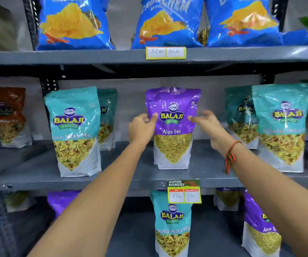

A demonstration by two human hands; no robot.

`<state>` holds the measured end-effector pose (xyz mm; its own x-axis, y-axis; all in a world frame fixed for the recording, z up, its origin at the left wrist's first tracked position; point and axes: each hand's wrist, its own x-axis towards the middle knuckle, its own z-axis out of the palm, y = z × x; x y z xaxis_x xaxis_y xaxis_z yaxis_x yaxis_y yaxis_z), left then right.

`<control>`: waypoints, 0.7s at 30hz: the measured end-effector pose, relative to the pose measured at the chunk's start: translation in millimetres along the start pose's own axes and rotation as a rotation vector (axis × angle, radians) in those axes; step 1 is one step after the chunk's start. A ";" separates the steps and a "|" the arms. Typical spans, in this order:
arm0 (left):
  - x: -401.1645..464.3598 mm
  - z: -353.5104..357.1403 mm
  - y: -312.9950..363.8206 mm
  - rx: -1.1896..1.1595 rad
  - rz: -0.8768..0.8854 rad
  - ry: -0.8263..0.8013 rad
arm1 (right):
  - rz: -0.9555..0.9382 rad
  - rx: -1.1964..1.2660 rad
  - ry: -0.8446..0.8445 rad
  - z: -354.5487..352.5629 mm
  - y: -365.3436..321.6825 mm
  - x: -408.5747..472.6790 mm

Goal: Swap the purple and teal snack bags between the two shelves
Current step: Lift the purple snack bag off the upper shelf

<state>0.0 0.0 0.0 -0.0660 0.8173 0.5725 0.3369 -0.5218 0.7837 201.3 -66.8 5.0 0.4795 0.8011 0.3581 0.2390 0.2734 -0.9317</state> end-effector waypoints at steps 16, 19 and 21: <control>-29.4 -12.2 -6.0 -0.112 -0.072 0.206 | -0.060 0.085 0.095 28.3 17.8 -24.9; -52.9 -46.9 1.2 -0.101 -0.016 0.308 | -0.121 0.103 0.037 38.6 0.6 -58.0; -71.4 -74.2 1.4 -0.071 0.040 0.371 | -0.159 0.131 -0.014 48.1 -8.5 -85.5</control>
<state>-64.5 -77.2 -21.9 -0.3944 0.6582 0.6412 0.2808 -0.5781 0.7661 117.6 -112.0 -20.5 0.4325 0.7495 0.5012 0.1981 0.4633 -0.8638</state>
